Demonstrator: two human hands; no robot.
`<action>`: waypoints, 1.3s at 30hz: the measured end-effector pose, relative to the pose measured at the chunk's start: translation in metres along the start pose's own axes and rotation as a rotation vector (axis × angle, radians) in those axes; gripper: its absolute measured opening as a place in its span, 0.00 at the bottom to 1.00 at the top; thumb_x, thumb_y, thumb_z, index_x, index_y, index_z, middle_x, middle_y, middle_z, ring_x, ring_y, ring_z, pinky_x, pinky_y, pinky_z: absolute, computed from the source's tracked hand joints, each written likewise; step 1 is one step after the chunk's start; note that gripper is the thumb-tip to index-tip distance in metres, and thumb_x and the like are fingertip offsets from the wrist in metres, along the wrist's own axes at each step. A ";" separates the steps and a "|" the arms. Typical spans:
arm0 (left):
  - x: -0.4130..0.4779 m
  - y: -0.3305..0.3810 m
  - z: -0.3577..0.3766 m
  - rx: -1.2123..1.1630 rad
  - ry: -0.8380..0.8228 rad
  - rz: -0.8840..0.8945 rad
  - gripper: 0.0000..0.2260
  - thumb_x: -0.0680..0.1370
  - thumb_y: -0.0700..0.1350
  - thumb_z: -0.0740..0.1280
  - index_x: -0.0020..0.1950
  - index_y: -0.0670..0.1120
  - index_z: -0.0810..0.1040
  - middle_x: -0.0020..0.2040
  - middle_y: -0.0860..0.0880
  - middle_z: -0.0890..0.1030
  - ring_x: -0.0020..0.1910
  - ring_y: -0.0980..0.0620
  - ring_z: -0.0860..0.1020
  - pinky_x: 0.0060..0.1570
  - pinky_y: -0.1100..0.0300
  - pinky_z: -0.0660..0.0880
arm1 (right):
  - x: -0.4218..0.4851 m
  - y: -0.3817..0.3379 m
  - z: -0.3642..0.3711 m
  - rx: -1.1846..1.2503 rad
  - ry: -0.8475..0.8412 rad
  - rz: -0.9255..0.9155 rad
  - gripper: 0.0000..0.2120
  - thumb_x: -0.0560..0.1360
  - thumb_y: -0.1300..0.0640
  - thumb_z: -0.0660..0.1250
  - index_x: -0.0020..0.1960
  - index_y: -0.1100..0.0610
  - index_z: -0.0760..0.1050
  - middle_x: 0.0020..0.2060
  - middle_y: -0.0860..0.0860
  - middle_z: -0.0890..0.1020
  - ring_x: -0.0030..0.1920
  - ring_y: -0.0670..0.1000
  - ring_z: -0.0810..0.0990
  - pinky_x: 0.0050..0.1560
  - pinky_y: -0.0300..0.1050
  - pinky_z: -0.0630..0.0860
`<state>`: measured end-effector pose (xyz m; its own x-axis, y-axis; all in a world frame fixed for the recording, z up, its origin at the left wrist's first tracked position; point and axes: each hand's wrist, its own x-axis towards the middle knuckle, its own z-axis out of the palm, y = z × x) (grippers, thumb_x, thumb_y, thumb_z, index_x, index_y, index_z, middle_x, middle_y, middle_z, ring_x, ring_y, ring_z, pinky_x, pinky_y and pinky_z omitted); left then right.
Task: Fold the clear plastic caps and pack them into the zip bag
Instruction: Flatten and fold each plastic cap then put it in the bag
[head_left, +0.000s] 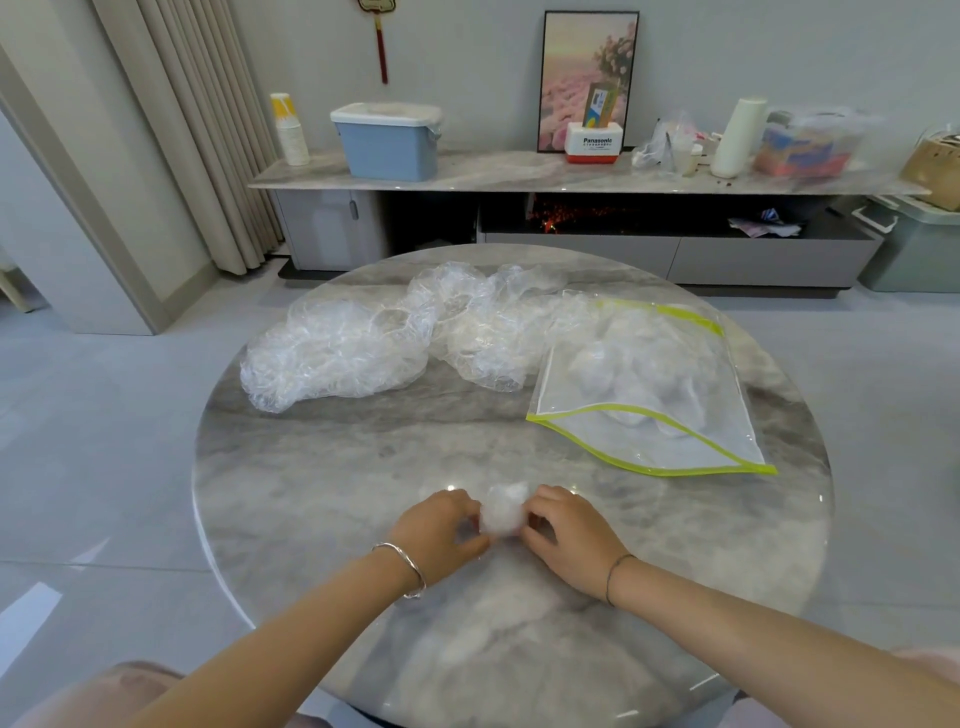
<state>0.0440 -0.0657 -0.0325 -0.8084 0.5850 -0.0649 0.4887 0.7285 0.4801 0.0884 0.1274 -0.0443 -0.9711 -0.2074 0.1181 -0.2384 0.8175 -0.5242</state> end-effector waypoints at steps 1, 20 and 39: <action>0.001 0.000 0.001 -0.028 0.018 -0.033 0.10 0.76 0.53 0.67 0.44 0.47 0.78 0.39 0.55 0.72 0.40 0.55 0.71 0.42 0.63 0.68 | 0.001 -0.001 -0.001 0.054 -0.019 0.058 0.07 0.76 0.54 0.65 0.41 0.56 0.77 0.37 0.46 0.73 0.40 0.47 0.71 0.43 0.38 0.64; 0.022 0.010 -0.021 -0.722 -0.029 -0.252 0.08 0.73 0.50 0.71 0.46 0.46 0.82 0.39 0.51 0.81 0.39 0.57 0.78 0.43 0.66 0.73 | 0.015 -0.015 -0.030 0.759 -0.118 0.468 0.17 0.68 0.69 0.73 0.46 0.56 0.67 0.35 0.49 0.77 0.28 0.47 0.71 0.29 0.35 0.70; 0.106 0.079 0.001 0.298 0.175 0.299 0.34 0.79 0.55 0.61 0.77 0.55 0.43 0.78 0.53 0.48 0.75 0.48 0.52 0.74 0.54 0.50 | -0.038 0.073 -0.085 -0.094 0.150 0.293 0.25 0.80 0.54 0.59 0.75 0.58 0.58 0.74 0.49 0.58 0.75 0.47 0.56 0.70 0.35 0.52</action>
<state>-0.0028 0.0546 -0.0019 -0.6481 0.7350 0.1995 0.7615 0.6223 0.1811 0.1068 0.2408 -0.0154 -0.9878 0.1192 0.0998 0.0579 0.8780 -0.4751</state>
